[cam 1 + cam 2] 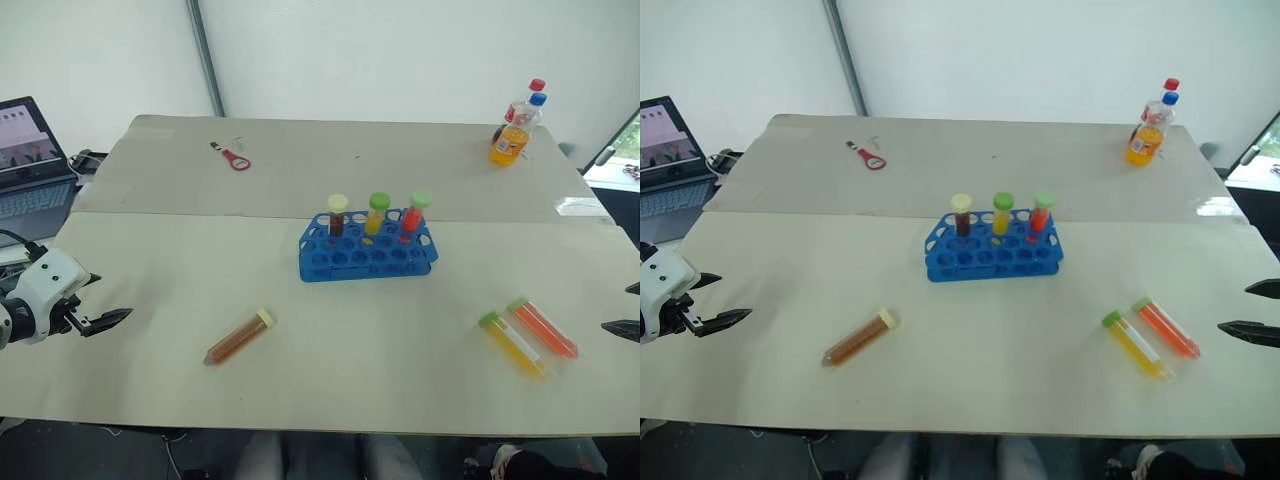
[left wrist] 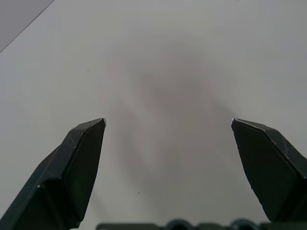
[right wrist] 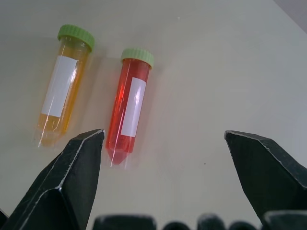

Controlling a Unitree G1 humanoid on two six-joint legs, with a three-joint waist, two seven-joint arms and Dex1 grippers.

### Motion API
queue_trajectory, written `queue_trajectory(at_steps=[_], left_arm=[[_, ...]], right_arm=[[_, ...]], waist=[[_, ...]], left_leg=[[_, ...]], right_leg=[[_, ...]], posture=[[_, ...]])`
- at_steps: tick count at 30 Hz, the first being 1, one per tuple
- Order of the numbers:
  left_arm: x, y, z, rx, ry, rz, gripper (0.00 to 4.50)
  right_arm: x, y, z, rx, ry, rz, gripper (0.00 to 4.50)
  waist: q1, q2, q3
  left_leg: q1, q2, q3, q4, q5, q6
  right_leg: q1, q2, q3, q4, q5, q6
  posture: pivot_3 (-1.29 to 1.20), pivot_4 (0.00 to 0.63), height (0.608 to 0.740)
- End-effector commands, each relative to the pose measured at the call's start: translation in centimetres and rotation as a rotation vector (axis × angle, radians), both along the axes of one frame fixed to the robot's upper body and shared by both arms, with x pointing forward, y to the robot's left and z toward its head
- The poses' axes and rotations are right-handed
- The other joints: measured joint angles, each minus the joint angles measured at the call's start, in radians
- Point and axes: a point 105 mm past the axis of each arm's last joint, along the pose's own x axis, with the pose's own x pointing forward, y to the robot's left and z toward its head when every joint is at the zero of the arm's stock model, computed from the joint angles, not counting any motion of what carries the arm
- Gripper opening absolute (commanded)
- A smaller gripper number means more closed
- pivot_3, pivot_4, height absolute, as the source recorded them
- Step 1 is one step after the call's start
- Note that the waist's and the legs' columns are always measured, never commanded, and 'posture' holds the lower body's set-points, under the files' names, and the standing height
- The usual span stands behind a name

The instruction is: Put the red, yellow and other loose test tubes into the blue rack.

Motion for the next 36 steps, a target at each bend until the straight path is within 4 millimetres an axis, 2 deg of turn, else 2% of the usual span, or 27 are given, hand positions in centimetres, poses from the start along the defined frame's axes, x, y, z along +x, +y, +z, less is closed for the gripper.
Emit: queue_trajectory(at_steps=[1, 7, 10, 13, 15, 16, 19, 24, 29, 33, 36], left_arm=[[0.2, -0.3, 1.1, -0.007, -0.038, -0.014, 4.49], [0.2, -0.9, 1.8, -0.097, -0.06, -0.029, 4.49], [-0.2, -0.9, 1.6, -0.084, -0.031, -0.037, 4.49], [0.2, -0.7, 2.1, -0.081, -0.086, -0.022, 4.49], [0.4, -1.5, 2.4, -0.12, -0.091, -0.044, 4.49], [0.5, -2.9, 2.8, -0.144, -0.089, -0.093, 4.49], [0.8, -9.2, 4.0, -0.218, -0.101, -0.3, 4.49], [-0.8, -19.2, 4.8, -0.324, -0.088, -0.641, 4.49], [-2.0, -24.8, 5.6, -0.362, -0.096, -0.863, 4.49], [-2.2, -27.8, 6.2, -0.395, -0.113, -0.982, 4.49], [-2.5, -30.1, 6.3, -0.419, -0.117, -1.098, 4.49]], right_arm=[[-0.2, -0.5, 0.7, -0.02, -0.041, 0.003, 4.45], [0.0, -0.6, 0.5, -0.022, -0.048, 0.003, 4.45], [0.2, -0.5, 0.6, -0.023, -0.057, 0.005, 4.45], [0.4, -0.3, 0.8, -0.02, -0.066, 0.005, 4.45], [0.4, -0.1, 0.9, -0.018, -0.067, 0.009, 4.45], [0.5, 0.1, 1.1, -0.014, -0.071, 0.014, 4.45], [1.0, 1.1, 1.8, 0.008, -0.089, 0.028, 4.45], [1.6, 4.3, 2.2, 0.046, -0.076, 0.08, 4.45], [2.0, 6.4, 1.3, 0.001, 0.017, 0.06, 4.45], [2.8, 6.1, 0.2, -0.099, 0.104, -0.023, 4.45], [4.1, 6.5, -0.7, -0.081, 0.16, -0.092, 4.45]], waist=[[0.0, 0.0, 0.0], [0.002, 0.0, 0.0], [0.0, 0.0, 0.0], [0.0, 0.0, 0.0], [0.0, 0.0, 0.0], [0.001, 0.0, 0.0], [0.009, 0.0, 0.0], [0.008, 0.0, 0.0], [0.003, 0.0, 0.0], [0.002, 0.0, 0.0], [0.002, 0.0, 0.0]], left_leg=[[0.0, 0.0, 0.0, 0.0, 0.0, 0.0], [0.0, 0.0, 0.0, 0.0, 0.0, 0.0], [0.0, 0.0, 0.0, 0.0, 0.0, 0.0], [0.0, 0.0, 0.0, 0.0, 0.0, 0.0], [0.0, 0.0, 0.001, 0.0, 0.0, 0.0], [0.0, 0.0, 0.001, 0.0, 0.0, 0.0], [0.0, 0.0, 0.0, 0.001, 0.0, 0.0], [-0.001, -0.001, 0.0, 0.003, 0.0, 0.0], [-0.001, -0.001, -0.002, 0.003, 0.0, 0.0], [-0.001, -0.002, -0.002, 0.004, 0.0, 0.0], [-0.001, -0.002, -0.002, 0.005, 0.0, 0.0]], right_leg=[[0.0, 0.0, 0.0, 0.0, 0.0, 0.0], [0.0, 0.0, 0.0, 0.0, 0.0, 0.0], [0.0, 0.0, 0.0, 0.001, 0.0, 0.0], [0.0, 0.0, 0.001, 0.001, 0.0, 0.0], [0.0, 0.0, 0.001, 0.001, 0.0, 0.0], [0.0, 0.0, 0.001, 0.001, 0.0, 0.0], [0.0, 0.0, 0.001, 0.001, 0.0, 0.0], [0.001, -0.001, 0.001, 0.001, 0.001, 0.001], [0.001, 0.0, 0.001, 0.001, 0.001, 0.001], [0.001, 0.0, 0.002, 0.001, 0.001, 0.001], [0.001, 0.0, 0.003, 0.001, 0.001, 0.001]], posture=[[0.0, 0.15, 0.728], [0.0, 0.15, 0.728], [0.0, 0.15, 0.728], [0.0, 0.15, 0.728], [0.0, 0.15, 0.728], [0.0, 0.15, 0.728], [0.0, 0.15, 0.728], [0.0, 0.15, 0.728], [0.0, 0.15, 0.728], [0.0, 0.15, 0.728], [0.0, 0.15, 0.728]])
